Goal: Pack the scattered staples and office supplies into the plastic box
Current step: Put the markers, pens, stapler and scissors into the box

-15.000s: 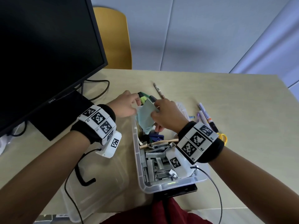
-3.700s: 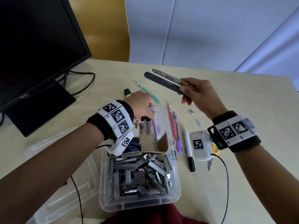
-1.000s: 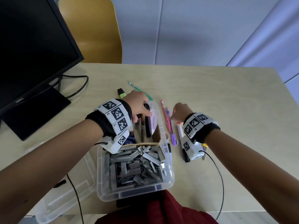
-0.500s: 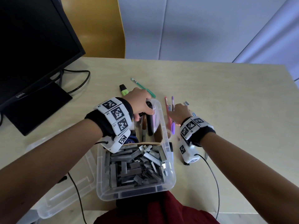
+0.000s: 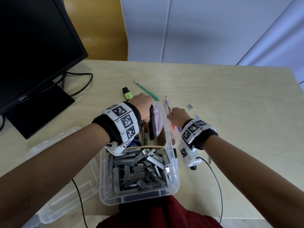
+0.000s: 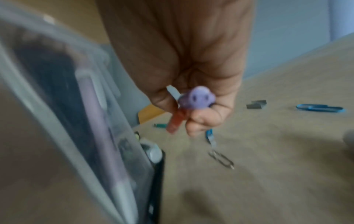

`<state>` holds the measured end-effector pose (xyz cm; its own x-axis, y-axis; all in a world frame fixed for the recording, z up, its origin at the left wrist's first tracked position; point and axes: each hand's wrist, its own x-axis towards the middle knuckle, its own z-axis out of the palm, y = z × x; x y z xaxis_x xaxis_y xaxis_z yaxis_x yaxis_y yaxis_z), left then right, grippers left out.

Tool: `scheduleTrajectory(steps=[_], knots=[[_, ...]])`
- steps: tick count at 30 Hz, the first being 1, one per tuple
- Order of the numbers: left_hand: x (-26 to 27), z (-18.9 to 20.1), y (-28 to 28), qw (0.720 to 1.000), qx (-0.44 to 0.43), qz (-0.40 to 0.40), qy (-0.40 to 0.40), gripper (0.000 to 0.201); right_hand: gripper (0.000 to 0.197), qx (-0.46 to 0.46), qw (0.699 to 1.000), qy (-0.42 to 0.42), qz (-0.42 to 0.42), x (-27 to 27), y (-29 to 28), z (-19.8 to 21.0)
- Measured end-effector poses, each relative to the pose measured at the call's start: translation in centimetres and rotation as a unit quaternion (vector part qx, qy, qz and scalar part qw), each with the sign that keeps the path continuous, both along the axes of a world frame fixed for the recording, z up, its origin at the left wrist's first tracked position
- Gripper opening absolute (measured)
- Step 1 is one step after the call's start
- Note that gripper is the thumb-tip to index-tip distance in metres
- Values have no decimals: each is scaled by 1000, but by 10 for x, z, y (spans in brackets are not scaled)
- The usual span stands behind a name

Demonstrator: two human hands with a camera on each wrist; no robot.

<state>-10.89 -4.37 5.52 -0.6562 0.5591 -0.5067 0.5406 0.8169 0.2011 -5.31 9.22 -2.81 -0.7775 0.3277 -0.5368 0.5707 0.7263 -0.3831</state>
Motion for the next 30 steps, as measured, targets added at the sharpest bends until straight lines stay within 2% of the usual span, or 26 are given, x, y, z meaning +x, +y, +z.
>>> scheduleTrajectory(steps=[3, 5, 8, 11, 15, 18, 20, 22, 25, 27, 30], knots=[[-1, 0, 0, 1000, 0, 9, 1, 43, 18, -106, 991, 63, -56, 1, 8, 25], [-1, 2, -1, 1000, 1, 10, -4, 38, 14, -178, 976, 106, -61, 5, 11, 50], [-2, 4, -4, 999, 12, 17, -26, 30, 18, -246, 959, 138, -3, 18, 18, 87], [-5, 7, -10, 996, 43, 45, -71, 26, 11, -241, 958, 101, 118, 35, 28, 119], [-6, 9, -13, 989, 51, 47, -129, 26, 12, -185, 951, -1, 249, 48, 32, 142], [-8, 7, -13, 986, 78, 76, -129, 39, 14, -48, 939, -57, 337, 44, 13, 144], [-7, 7, -13, 986, 75, 74, -128, 35, 15, 62, 917, -57, 389, 40, -8, 140], [-8, 7, -13, 987, 69, 72, -124, 34, 16, 124, 899, -45, 418, 35, -29, 136], [-10, 10, -16, 989, 69, 61, -119, 34, 18, 169, 869, -36, 463, 29, -59, 135], [-12, 11, -20, 990, 72, 43, -115, 29, 28, 199, 844, -25, 498, 25, -76, 131], [-16, 12, -27, 990, 68, 36, -117, 38, 33, 233, 822, -27, 519, 20, -91, 119]])
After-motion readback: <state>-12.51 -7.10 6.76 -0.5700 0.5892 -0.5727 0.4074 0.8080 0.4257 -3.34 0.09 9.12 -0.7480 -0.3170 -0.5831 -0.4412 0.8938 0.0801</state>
